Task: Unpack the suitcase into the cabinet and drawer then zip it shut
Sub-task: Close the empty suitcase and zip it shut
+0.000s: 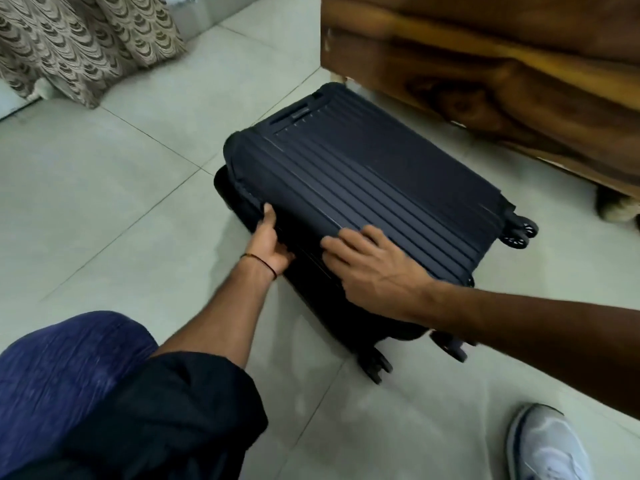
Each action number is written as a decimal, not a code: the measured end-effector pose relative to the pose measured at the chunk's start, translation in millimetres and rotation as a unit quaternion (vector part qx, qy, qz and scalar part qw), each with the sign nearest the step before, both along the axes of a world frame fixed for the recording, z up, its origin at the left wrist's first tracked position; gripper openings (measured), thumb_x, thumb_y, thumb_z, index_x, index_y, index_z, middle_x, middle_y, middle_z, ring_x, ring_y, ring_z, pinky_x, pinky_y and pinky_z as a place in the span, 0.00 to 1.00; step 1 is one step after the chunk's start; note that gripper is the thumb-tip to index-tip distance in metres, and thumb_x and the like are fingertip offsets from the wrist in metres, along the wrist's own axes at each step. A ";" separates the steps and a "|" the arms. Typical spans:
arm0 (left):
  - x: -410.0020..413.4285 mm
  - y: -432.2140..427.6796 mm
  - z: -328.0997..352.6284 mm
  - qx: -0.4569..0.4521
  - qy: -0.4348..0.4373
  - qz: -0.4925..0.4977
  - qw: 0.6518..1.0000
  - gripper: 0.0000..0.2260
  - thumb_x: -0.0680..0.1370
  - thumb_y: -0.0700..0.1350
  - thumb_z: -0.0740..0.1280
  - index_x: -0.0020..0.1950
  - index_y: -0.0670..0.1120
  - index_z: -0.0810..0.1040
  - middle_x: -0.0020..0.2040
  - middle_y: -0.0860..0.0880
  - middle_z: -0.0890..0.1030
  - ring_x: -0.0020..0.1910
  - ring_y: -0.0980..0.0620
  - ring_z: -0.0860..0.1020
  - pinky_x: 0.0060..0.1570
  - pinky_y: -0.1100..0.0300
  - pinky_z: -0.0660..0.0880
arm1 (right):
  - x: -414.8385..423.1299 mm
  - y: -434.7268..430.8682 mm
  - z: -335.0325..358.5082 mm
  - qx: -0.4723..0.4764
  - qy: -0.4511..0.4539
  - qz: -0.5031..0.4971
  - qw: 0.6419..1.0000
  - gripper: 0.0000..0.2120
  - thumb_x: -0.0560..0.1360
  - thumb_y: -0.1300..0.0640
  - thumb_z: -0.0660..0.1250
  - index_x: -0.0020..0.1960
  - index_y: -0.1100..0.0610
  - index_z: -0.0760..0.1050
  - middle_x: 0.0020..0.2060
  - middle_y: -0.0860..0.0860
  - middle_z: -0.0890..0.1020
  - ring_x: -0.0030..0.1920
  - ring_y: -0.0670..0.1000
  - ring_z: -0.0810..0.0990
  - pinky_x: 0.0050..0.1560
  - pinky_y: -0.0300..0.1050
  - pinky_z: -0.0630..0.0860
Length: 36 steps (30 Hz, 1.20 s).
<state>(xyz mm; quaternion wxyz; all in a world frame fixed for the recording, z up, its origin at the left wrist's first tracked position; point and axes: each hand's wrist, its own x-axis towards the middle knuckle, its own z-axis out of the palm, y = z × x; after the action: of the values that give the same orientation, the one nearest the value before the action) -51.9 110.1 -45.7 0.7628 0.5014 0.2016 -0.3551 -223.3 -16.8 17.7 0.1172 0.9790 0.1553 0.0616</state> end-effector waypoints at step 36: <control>-134.0 -9.7 -29.4 0.275 -0.136 -0.052 0.951 0.14 0.79 0.49 0.60 0.60 0.48 0.79 0.54 0.44 0.82 0.50 0.45 0.81 0.49 0.47 0.82 | -102.8 -23.4 4.4 0.522 0.196 -0.482 0.675 0.23 0.69 0.46 0.72 0.56 0.56 0.69 0.44 0.50 0.81 0.43 0.50 0.81 0.38 0.44 0.77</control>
<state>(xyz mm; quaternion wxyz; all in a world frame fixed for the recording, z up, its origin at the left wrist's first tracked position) -185.9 100.4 -75.1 0.5962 0.7447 0.1596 -0.2538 -326.1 -40.2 22.1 -0.4331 0.8093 -0.3762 -0.1261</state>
